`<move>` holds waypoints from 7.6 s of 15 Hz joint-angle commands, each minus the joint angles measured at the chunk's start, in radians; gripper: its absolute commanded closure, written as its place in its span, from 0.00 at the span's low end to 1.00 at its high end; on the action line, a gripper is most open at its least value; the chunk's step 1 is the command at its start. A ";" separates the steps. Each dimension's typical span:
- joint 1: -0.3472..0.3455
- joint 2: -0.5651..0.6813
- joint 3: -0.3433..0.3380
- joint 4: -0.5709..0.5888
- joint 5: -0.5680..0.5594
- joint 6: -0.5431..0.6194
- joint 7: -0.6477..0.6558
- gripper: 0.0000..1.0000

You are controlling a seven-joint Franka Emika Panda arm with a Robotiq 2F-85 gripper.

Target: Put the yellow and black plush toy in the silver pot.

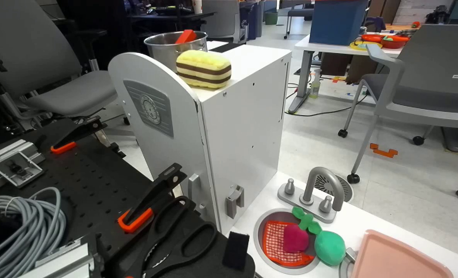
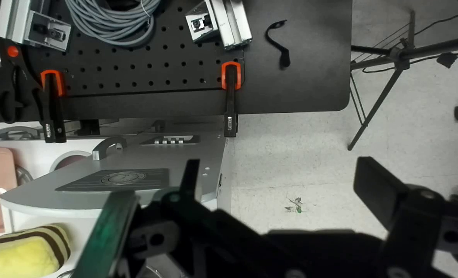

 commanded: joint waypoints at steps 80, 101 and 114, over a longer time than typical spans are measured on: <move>0.012 0.001 -0.012 0.002 -0.004 -0.002 0.003 0.00; -0.035 -0.024 -0.059 0.026 -0.008 0.005 0.050 0.00; -0.210 0.049 -0.157 0.104 -0.094 0.069 0.269 0.00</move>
